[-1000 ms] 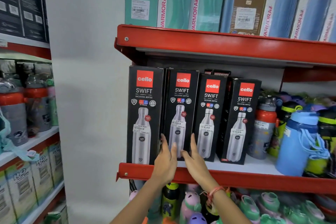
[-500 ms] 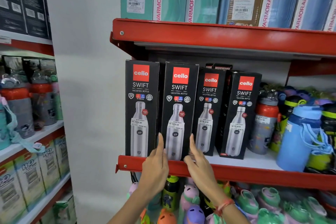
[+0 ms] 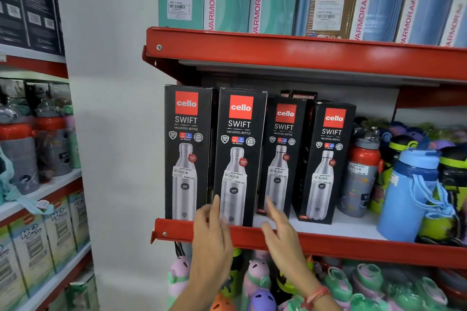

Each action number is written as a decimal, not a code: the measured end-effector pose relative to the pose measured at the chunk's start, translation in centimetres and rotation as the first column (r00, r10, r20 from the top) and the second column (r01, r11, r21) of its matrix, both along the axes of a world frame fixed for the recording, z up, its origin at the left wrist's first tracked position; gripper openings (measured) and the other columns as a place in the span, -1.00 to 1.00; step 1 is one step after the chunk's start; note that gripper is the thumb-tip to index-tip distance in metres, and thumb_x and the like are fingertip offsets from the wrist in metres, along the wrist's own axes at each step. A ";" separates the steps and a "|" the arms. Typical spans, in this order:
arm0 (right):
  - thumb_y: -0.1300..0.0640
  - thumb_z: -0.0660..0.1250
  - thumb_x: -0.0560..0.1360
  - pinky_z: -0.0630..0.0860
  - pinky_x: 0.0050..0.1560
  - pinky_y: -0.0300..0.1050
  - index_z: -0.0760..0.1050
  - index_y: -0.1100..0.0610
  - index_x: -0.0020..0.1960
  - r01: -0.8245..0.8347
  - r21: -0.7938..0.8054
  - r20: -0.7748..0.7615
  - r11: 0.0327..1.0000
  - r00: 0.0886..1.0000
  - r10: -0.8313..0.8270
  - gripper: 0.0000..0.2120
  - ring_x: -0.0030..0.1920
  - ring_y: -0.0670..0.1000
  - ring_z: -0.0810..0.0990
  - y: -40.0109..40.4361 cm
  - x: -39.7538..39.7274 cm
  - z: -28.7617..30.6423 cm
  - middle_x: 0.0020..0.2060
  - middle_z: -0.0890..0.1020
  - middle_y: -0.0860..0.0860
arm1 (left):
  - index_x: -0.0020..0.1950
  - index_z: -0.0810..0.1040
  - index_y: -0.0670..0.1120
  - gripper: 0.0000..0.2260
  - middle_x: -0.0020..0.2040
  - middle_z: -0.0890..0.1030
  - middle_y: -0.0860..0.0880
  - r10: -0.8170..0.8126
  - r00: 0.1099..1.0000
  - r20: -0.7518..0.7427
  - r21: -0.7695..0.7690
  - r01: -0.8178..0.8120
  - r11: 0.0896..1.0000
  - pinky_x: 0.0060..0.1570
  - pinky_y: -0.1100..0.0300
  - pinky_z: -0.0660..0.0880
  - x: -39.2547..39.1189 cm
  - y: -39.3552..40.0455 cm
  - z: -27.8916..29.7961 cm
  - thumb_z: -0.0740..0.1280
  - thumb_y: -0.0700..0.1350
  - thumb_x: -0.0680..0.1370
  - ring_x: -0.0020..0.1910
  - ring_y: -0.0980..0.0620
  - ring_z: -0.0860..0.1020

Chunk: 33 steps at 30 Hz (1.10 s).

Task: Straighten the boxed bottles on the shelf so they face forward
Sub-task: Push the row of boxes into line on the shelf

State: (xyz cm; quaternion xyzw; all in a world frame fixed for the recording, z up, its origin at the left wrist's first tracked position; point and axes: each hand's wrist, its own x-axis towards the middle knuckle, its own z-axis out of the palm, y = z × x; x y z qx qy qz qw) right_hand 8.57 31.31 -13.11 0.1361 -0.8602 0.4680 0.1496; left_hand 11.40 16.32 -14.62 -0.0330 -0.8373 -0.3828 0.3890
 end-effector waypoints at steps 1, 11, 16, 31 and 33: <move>0.15 0.17 0.59 0.26 0.38 -0.14 0.09 -0.05 0.54 0.066 -0.030 -0.020 0.997 0.998 -0.067 -0.44 0.42 -0.05 0.31 0.6 -0.3 -0.1 0.48 0.29 -0.03 | 0.46 0.21 0.10 -0.61 0.17 0.29 0.18 -0.038 0.998 -0.049 -0.009 0.037 0.999 -0.02 0.41 0.36 0.1 0.9 -0.1 0.06 -0.04 0.62 0.11 0.26 0.36; 0.12 0.10 0.62 0.28 0.31 -0.11 -0.11 0.00 0.57 0.106 -0.073 0.113 0.992 0.989 -0.097 -0.40 0.47 0.05 0.25 4.2 -3.5 0.4 0.54 0.14 0.04 | 0.53 -0.23 -0.02 -0.40 0.58 -0.05 -0.04 -0.404 0.866 0.293 0.241 0.342 0.908 0.45 0.15 0.02 -5.8 9.6 1.8 -0.05 0.17 0.61 0.54 0.01 0.02; 0.15 0.06 0.61 0.42 -0.26 -0.04 -0.10 -0.13 0.55 0.087 -0.030 0.203 0.996 0.976 -0.079 -0.40 -0.26 0.05 0.58 5.3 -4.0 1.5 -0.05 0.67 0.17 | 0.54 -0.23 0.01 -0.46 0.31 0.48 -0.31 -0.290 0.874 0.391 0.295 0.180 0.939 0.25 -0.05 0.39 -7.7 10.3 3.3 -0.03 0.01 0.64 0.23 -0.26 0.49; 0.12 0.08 0.60 0.29 0.13 -0.25 0.10 -0.26 0.49 0.018 -0.033 0.097 0.999 0.995 -0.014 -0.47 0.14 -0.22 0.39 7.5 -0.4 -0.1 0.36 0.45 -0.09 | 0.54 -0.10 0.07 -0.51 0.26 0.44 -0.15 -0.221 0.938 0.266 0.128 0.193 0.973 0.11 0.05 0.36 -2.0 9.2 1.9 0.01 -0.05 0.64 0.16 -0.13 0.49; 0.11 0.09 0.59 0.31 0.16 -0.25 0.12 -0.28 0.48 0.018 -0.039 0.076 0.999 0.997 -0.016 -0.47 0.17 -0.24 0.40 7.5 0.2 -0.5 0.38 0.44 -0.13 | 0.53 -0.11 0.08 -0.50 0.24 0.45 -0.13 -0.224 0.938 0.265 0.135 0.194 0.972 0.08 0.08 0.36 -1.5 9.1 1.7 0.01 -0.05 0.64 0.15 -0.11 0.49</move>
